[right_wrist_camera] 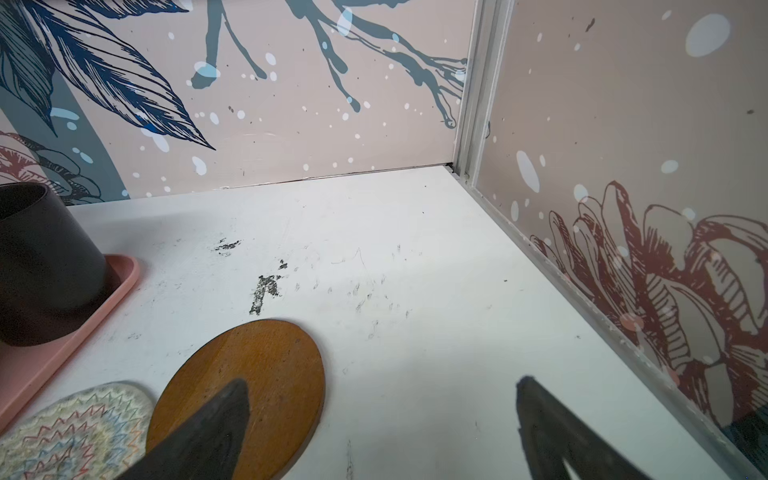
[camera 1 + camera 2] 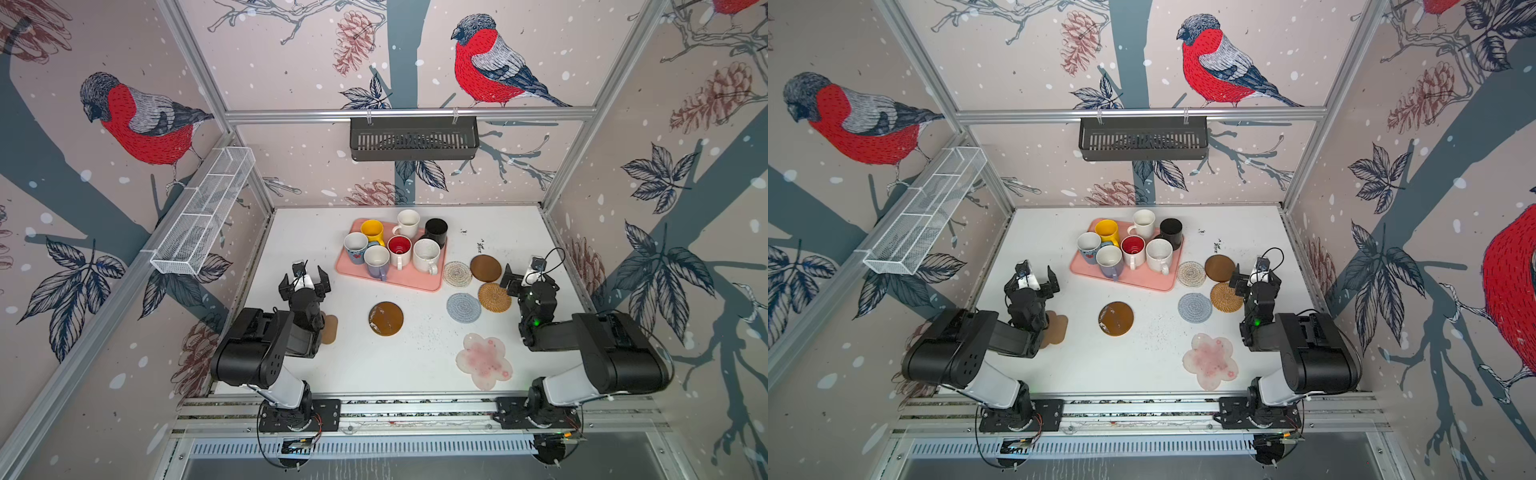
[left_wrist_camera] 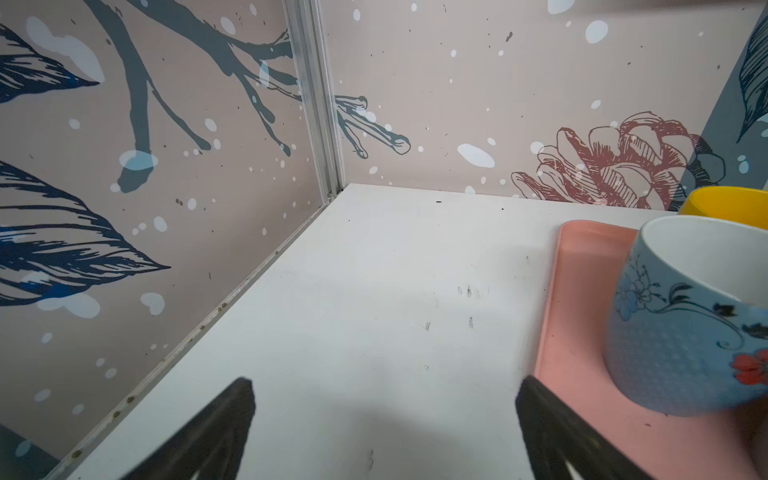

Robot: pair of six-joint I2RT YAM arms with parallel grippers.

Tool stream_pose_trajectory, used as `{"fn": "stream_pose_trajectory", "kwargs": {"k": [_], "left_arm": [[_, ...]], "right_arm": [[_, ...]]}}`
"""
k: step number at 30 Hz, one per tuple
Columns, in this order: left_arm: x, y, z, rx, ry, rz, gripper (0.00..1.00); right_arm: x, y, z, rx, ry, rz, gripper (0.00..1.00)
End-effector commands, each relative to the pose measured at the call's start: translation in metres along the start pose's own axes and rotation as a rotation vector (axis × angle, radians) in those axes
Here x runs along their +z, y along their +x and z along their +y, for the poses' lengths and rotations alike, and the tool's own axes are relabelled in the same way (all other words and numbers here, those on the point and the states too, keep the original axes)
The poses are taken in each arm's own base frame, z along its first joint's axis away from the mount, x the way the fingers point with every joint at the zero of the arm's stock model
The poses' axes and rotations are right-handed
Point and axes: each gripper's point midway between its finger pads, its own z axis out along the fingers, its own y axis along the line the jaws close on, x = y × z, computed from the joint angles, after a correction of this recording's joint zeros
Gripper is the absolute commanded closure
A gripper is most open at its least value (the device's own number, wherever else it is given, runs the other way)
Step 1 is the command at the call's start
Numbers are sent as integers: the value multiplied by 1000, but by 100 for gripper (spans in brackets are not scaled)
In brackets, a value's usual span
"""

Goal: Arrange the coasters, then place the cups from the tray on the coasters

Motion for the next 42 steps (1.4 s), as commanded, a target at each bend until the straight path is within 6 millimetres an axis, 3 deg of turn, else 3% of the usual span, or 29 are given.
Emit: {"fn": "stream_pose_trajectory", "kwargs": {"k": [1,42], "left_arm": [[0,-12,0,-26,1,-48,2],[2,-11,0,-36,17,-40,2]], "right_arm": [[0,-7,1,12,-7,-26,0],[-6,-11,-2,3,47,-51,0]]}}
